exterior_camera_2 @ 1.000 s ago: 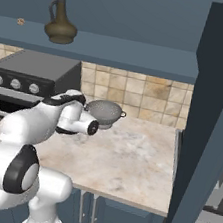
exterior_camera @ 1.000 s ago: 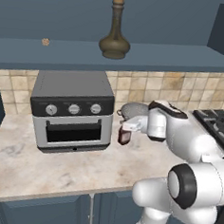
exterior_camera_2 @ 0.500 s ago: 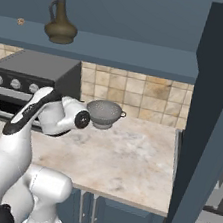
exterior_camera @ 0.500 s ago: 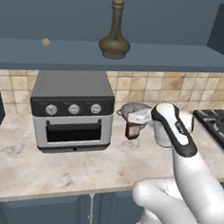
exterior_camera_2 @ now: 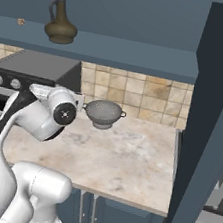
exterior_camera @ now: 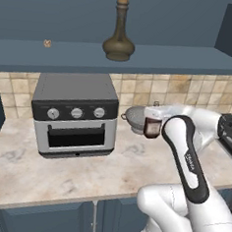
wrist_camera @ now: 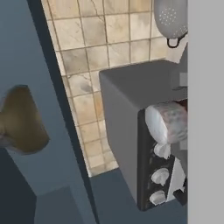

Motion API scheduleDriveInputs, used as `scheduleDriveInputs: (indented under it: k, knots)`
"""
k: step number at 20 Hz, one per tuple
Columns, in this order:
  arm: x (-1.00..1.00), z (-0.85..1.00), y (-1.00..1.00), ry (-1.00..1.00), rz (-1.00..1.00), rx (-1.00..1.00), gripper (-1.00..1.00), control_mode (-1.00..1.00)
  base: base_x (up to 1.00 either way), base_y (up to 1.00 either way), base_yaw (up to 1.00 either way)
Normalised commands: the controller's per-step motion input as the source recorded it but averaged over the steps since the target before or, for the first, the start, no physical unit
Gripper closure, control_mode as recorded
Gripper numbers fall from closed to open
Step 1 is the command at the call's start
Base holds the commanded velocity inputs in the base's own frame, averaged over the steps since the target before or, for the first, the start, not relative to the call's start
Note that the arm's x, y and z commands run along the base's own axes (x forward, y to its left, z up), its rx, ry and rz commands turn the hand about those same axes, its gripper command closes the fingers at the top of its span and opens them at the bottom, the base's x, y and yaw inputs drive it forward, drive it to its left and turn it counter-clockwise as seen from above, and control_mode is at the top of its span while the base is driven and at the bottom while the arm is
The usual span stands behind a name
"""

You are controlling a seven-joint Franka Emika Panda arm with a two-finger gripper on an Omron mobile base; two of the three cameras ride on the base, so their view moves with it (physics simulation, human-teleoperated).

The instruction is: Pick the ketchup and oil and vinegar bottle from the counter and place them in the cabinet.

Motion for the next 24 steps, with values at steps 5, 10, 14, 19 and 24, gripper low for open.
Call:
scheduleDriveInputs:
  k: [5,10,14,19,24]
  knots:
    - [-0.41,0.85,-0.40,0.01,-0.14,-0.08,1.00,-1.00,0.00,0.00,0.00]
    - [-0.39,0.82,-0.41,0.00,-0.13,-0.11,1.00,-1.00,0.00,0.00,0.00]
    - [-0.41,0.61,-0.47,0.00,-0.12,-0.13,1.00,-1.00,0.00,0.00,0.00]
    - [-0.36,0.50,-0.49,0.00,-0.11,-0.13,1.00,-1.00,0.00,0.00,0.00]
    - [-0.30,0.74,-0.27,-0.06,-0.04,-0.03,1.00,-1.00,0.00,0.00,0.00]
